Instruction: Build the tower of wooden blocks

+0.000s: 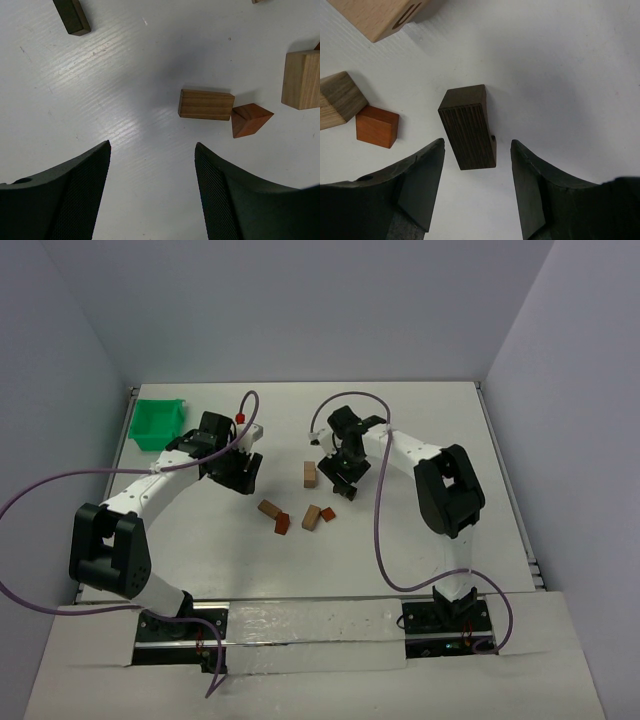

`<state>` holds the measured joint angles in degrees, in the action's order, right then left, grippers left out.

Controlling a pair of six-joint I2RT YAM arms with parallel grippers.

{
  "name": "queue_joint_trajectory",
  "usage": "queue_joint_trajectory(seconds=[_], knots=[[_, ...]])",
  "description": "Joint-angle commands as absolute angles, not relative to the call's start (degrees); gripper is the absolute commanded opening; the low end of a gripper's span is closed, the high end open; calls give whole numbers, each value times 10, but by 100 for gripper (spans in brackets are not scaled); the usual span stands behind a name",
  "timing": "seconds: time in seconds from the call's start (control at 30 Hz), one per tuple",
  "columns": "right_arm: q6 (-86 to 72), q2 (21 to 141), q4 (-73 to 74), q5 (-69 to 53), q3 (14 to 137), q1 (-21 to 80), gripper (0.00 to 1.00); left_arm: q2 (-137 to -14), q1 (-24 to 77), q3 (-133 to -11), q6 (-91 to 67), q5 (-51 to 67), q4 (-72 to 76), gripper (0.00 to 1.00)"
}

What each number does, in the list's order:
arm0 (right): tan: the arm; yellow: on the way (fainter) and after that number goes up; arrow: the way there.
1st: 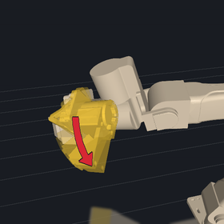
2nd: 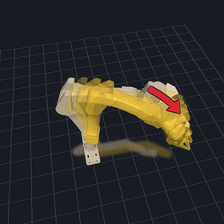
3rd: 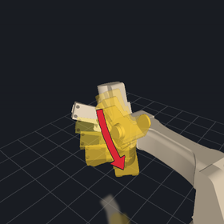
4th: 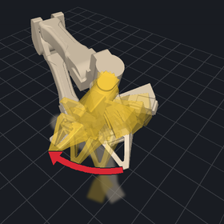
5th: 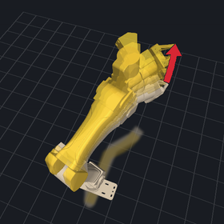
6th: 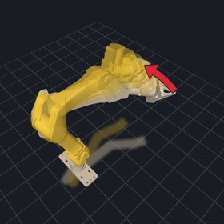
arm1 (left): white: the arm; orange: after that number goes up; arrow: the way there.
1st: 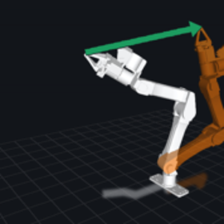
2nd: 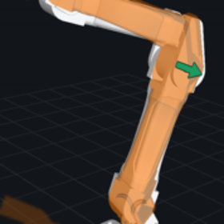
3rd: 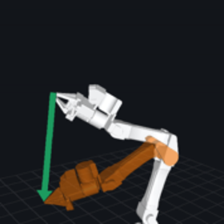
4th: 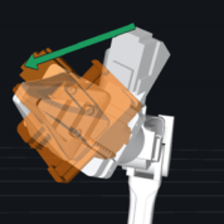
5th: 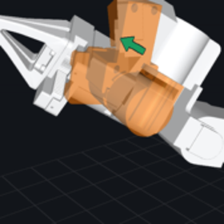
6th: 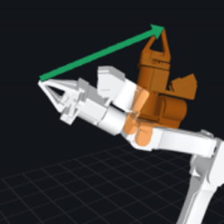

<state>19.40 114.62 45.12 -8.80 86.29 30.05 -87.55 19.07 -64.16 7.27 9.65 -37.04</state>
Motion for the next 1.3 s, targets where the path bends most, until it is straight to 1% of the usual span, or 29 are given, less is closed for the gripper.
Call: queue_joint_trajectory(seconds=[0.0, 0.33, 0.47, 0.53, 0.6, 0.63, 0.67, 0.7, 0.73, 0.77, 0.9, 1.07, 1.13, 1.2, 1.27], knots=[[205, 1155, 451, -74, 892, 309, 61, -878, 188, -657, 69, 101, -362, 75], [214, 1155, 446, -64, 880, 317, 51, -883, 185, -660, 69, 97, -364, 75], [212, 1156, 448, -65, 876, 317, 44, -883, 185, -659, 69, 94, -363, 75], [210, 1154, 448, -65, 875, 318, 43, -882, 184, -658, 69, 93, -363, 75], [210, 1152, 449, -64, 874, 318, 37, -881, 183, -657, 70, 93, -362, 75], [210, 1150, 452, -64, 875, 318, 37, -881, 182, -657, 70, 93, -362, 75], [208, 1148, 456, -67, 876, 319, 30, -880, 183, -657, 70, 92, -362, 75], [204, 1142, 463, -71, 880, 319, 19, -879, 181, -657, 69, 92, -362, 75], [197, 1135, 471, -72, 886, 319, 5, -878, 180, -656, 69, 92, -361, 75], [194, 1130, 478, -73, 893, 319, 0, -877, 180, -656, 68, 91, -362, 75], [147, 1102, 524, -87, 947, 319, 0, -873, 175, -654, 64, 89, -366, 76], [20, 1102, 566, -61, 1021, 319, 0, -872, 166, -656, 63, 85, -373, 76], [-49, 1111, 579, -19, 1049, 321, 0, -872, 162, -659, 64, 81, -377, 76], [-83, 1110, 577, 19, 1058, 323, 0, -872, 160, -659, 66, 75, -379, 77], [-139, 1110, 580, 32, 1070, 326, 0, -871, 157, -661, 68, 70, -384, 77]])
